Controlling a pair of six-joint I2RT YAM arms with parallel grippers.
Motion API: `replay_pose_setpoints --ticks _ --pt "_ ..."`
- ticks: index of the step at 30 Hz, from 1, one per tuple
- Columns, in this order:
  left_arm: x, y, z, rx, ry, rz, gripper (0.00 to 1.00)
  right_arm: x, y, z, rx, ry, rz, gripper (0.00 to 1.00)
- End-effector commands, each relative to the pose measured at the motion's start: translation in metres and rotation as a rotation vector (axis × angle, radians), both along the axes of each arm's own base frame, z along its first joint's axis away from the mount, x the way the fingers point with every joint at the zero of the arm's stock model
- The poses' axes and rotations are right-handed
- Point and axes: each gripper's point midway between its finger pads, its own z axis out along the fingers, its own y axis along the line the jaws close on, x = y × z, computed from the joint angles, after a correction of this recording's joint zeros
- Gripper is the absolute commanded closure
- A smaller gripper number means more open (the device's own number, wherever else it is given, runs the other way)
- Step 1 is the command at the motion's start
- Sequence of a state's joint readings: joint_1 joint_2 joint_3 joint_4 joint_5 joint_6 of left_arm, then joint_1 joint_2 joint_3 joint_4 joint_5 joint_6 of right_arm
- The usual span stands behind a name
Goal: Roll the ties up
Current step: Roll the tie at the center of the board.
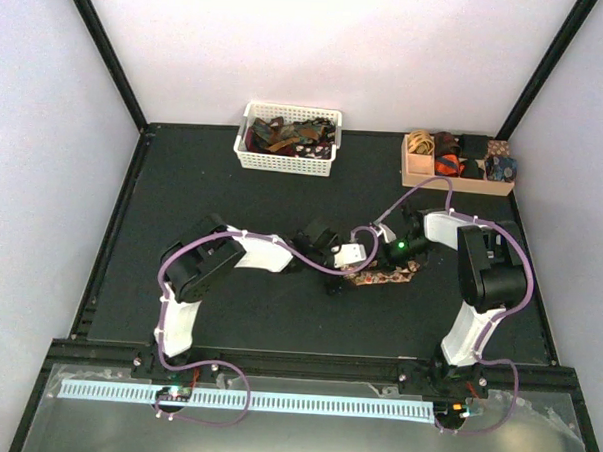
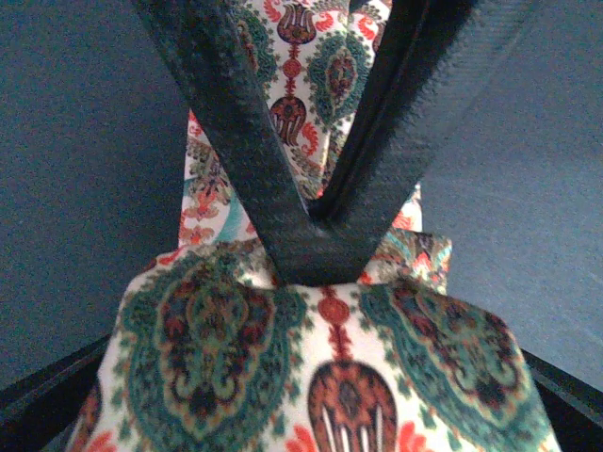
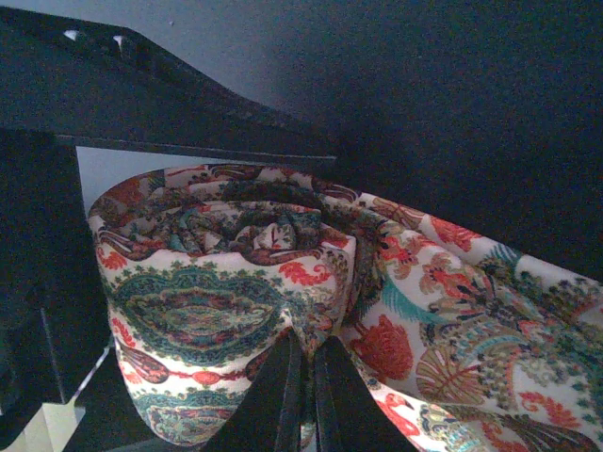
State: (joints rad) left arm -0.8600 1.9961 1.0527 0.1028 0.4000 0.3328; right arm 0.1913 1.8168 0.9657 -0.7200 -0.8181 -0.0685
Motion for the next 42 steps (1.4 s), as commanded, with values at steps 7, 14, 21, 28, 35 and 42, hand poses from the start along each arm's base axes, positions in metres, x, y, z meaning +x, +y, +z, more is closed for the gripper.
replay_pose_setpoints --ticks 7,14,21,28,35,42 --pt "-0.020 0.056 -0.071 0.270 0.083 0.072 0.15 -0.004 0.009 0.026 0.068 -0.028 0.026 0.99" --pt "-0.021 0.060 -0.071 0.282 0.079 0.050 0.42 -0.010 0.006 0.016 0.046 -0.006 0.036 0.99" --pt "-0.022 0.063 -0.062 0.224 0.064 0.035 0.32 0.004 -0.009 -0.015 -0.092 -0.034 -0.003 0.99" --pt "-0.012 0.051 -0.023 -0.058 0.047 0.094 0.07 0.005 -0.018 -0.027 -0.170 -0.043 -0.012 0.99" --pt "-0.013 0.037 0.005 -0.323 -0.032 0.084 0.03 0.001 -0.016 -0.036 -0.170 -0.025 -0.021 0.99" --pt "0.002 0.018 0.011 -0.437 -0.111 0.088 0.06 0.001 -0.009 -0.041 -0.138 0.009 -0.022 0.99"
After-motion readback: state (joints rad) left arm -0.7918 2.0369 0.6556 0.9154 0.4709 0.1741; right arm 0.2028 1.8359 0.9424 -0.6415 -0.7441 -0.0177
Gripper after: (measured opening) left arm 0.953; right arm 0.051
